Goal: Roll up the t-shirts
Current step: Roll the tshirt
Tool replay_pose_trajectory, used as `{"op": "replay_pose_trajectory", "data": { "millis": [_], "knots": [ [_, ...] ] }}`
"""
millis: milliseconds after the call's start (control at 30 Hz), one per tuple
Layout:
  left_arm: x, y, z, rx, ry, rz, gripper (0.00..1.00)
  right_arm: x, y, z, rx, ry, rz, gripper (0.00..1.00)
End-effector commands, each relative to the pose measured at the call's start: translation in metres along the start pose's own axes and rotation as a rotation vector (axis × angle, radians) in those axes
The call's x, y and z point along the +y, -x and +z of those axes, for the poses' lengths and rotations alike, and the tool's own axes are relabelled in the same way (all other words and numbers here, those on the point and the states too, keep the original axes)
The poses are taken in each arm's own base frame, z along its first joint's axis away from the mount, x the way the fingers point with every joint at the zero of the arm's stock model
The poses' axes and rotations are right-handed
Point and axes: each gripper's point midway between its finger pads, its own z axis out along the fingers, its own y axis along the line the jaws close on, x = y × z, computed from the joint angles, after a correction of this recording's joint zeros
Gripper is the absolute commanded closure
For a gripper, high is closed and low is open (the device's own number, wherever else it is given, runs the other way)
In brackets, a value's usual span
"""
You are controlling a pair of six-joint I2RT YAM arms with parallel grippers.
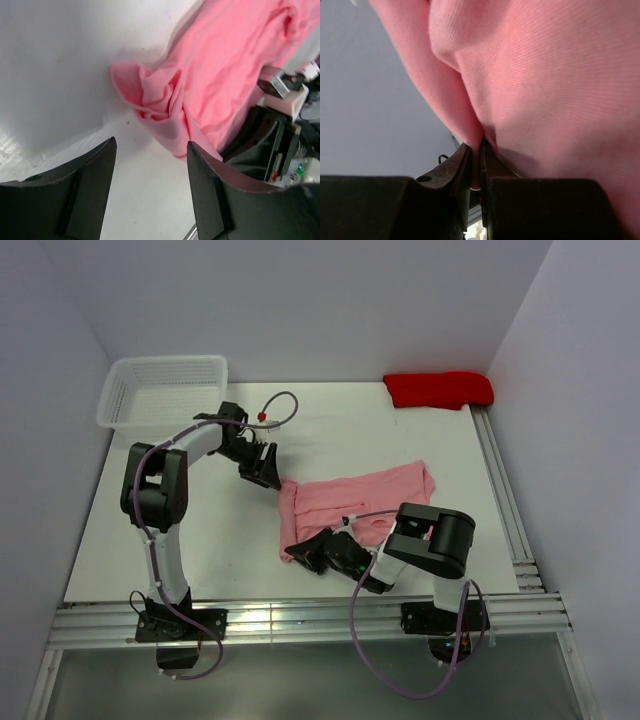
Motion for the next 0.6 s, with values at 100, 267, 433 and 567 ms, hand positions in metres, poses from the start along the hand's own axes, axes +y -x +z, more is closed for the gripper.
{"op": "replay_pose_trajectory", "data": {
  "millis": [100,267,433,567],
  "knots": [
    [-0.023,-0.019,0.008,-0.017,-0.211,0.043,0.36,-0.022,0.008,-0.006,0.016,-0.017,0.049,0.98],
    [-0.018,-0.024,0.025,-0.031,-0.242,0.003,0.37,-0.023,0.009,-0.006,0.029,0.002,0.068,0.99],
    [-0.008,-0.021,0.04,-0.043,-0.185,-0.048,0.5,-0.026,0.009,-0.005,0.055,0.011,0.084,0.99],
    [-0.002,-0.015,0.045,-0.034,-0.057,-0.07,0.74,-0.04,0.008,-0.003,0.055,-0.054,0.049,0.93]
  ]
}}
